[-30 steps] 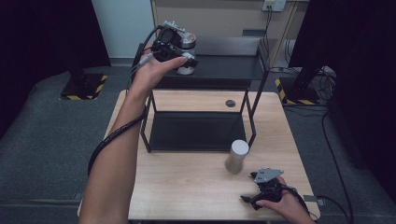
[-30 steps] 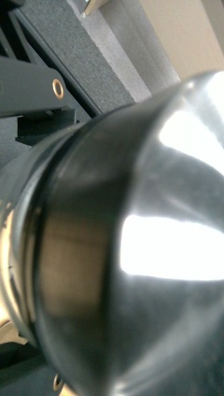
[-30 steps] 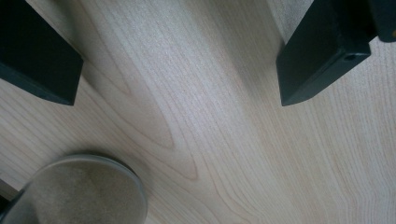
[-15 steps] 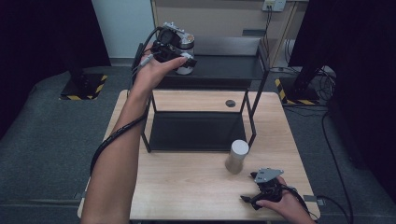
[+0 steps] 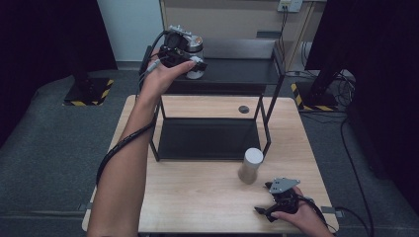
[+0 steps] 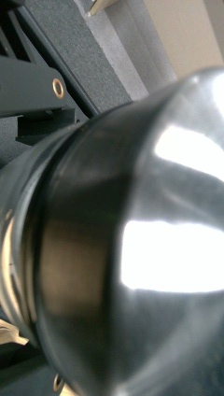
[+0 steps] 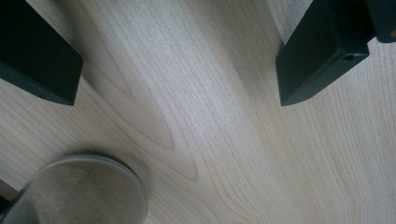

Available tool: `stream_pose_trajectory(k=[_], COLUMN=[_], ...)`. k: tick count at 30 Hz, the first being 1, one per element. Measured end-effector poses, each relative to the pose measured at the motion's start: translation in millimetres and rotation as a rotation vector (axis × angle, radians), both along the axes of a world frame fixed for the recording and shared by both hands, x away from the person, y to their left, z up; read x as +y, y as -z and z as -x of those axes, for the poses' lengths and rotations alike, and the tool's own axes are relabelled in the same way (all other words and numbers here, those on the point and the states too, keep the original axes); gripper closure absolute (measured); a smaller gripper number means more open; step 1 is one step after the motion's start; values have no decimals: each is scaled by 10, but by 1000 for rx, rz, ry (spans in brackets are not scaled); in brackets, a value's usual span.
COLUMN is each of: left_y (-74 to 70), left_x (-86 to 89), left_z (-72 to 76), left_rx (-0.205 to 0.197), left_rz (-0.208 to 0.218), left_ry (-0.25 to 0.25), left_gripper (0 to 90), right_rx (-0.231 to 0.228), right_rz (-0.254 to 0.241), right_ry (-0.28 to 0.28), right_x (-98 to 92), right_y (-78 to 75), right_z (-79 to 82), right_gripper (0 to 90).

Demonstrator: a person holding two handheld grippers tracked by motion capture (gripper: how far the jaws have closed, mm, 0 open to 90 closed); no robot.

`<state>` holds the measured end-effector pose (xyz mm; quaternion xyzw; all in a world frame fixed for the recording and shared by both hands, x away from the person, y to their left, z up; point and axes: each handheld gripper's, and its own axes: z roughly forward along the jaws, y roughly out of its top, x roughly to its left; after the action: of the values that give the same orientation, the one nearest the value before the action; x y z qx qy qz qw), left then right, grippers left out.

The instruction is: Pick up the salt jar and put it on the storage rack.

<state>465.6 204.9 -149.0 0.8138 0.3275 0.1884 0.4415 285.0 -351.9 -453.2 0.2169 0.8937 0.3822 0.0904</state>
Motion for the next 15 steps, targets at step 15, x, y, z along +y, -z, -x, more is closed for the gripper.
stream_pose_trajectory(k=[15], left_y=[-69], left_x=[-57], left_z=[91], left_rx=[-9], left_rz=[-20], left_ry=[-1], left_gripper=[125], right_rx=[0], right_rz=[0], right_ry=[0], right_x=[0], right_y=[0], right_z=[0], right_gripper=[16])
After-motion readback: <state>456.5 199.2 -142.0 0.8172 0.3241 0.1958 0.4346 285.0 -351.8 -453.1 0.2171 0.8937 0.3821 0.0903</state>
